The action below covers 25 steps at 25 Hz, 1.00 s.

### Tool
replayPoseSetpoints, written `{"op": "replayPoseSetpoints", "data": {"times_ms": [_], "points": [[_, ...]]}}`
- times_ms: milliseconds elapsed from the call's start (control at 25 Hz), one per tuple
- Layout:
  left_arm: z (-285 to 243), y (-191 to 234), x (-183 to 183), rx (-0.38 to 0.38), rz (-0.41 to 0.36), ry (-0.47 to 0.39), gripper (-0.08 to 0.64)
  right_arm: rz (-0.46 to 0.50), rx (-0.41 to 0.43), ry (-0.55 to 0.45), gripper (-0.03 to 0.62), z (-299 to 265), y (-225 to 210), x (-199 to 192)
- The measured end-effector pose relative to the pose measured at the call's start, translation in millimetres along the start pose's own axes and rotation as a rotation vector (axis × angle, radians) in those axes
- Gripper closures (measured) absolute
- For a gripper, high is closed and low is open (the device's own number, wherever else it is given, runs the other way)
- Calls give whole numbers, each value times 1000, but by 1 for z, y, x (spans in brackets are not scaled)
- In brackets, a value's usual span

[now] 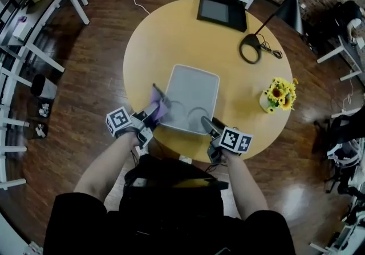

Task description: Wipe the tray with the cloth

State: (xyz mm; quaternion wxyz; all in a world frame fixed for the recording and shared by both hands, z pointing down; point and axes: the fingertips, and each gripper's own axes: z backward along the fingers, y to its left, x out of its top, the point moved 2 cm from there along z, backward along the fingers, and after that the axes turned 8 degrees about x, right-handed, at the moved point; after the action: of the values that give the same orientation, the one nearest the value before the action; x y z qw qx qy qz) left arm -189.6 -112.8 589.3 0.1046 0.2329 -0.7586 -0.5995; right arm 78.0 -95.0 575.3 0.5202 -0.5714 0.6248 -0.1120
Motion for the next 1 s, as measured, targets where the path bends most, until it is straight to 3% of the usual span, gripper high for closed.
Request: {"op": "replayPoseSetpoints", "data": {"times_ms": [160,280,360,440,560,760,1000], "points": [[14,4,-6,-57,58,74,482,0,4,17,354,5,-1,-6],[32,26,-28,6,60,144,482,-7,33,109,376,12,-1,-23],[38,37,-43,28,112,144,482,-11,58,127,376,16,-1,-28],[38,39,-46,12,203,95,482,4,72,151,374,15,0,-26],[39,39,-41,12,219,33,482,1,83,224,374,10,1,-25],[42,49,-1,42,315,-183,483,-114,166,230,377,-13,18,-31],[7,36,60,71,127,-130,483,-165,167,223,383,-46,34,-34]]}}
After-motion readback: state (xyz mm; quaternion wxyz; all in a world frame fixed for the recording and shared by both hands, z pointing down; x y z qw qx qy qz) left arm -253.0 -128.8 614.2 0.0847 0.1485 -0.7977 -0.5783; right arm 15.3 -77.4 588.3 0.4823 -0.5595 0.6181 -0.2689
